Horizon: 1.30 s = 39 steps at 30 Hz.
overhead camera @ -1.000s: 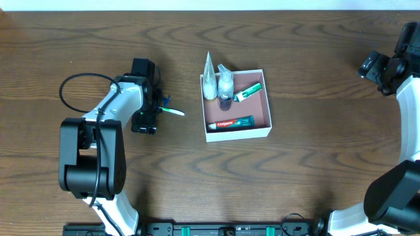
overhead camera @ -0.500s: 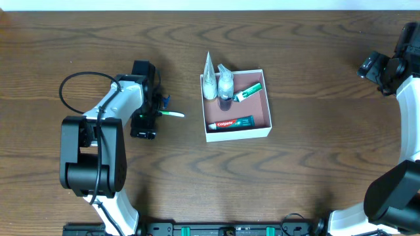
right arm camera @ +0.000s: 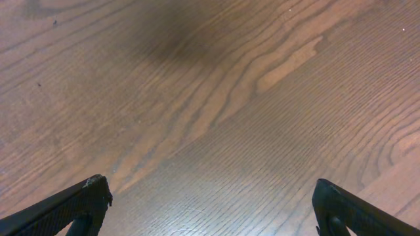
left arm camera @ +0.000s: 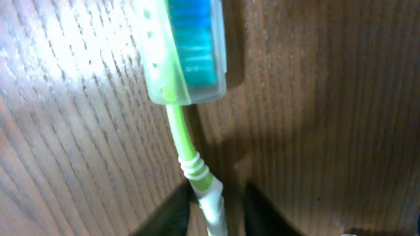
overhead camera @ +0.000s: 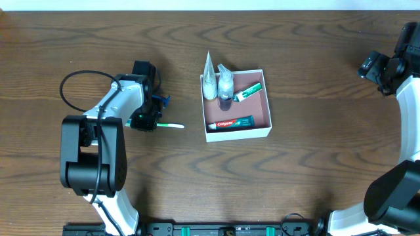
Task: Pack container
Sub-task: 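Close the left gripper on the toothbrush handle, then lift the toothbrush upright and carry it toward the box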
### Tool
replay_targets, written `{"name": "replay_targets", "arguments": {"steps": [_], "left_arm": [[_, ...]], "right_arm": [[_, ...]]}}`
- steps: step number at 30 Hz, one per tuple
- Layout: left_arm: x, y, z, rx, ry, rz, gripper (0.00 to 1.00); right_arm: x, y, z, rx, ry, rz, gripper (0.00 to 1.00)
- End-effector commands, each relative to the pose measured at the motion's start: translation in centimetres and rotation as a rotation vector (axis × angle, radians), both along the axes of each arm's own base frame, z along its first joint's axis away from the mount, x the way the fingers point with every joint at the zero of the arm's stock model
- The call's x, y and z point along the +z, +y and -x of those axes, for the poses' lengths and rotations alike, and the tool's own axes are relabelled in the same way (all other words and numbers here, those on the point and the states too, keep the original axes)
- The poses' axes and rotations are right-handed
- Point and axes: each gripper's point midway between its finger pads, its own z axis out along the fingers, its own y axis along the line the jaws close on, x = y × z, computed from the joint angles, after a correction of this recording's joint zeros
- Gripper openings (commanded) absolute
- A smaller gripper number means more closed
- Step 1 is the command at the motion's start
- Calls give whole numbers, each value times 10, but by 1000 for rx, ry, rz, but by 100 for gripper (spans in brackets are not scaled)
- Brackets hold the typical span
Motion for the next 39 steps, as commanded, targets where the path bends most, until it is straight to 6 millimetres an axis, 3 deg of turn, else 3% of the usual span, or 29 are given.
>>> {"name": "replay_targets", "arguments": {"steps": [1,8,24,28,32,39], "left_arm": [[-21,3,20,-16,88,-17,13],[-21,4,19,-45,85,-15,6],[-4,14,10,-257,32,-4,6],[1,14,-1,-393,-14,-9,6],[17,13,-17,-549,-100,-31,6],[74,11,-45,-729,-309,-110,6]], "right_arm": [[4,-3,0,-23,-12,4,99],[4,-3,0,-23,-11,4,99],[4,-3,0,-23,-11,4,99],[4,-3,0,-23,-11,4,99],[4,-3,0,-23,-12,4,99],[4,-3,0,-23,-11,4,99]]}}
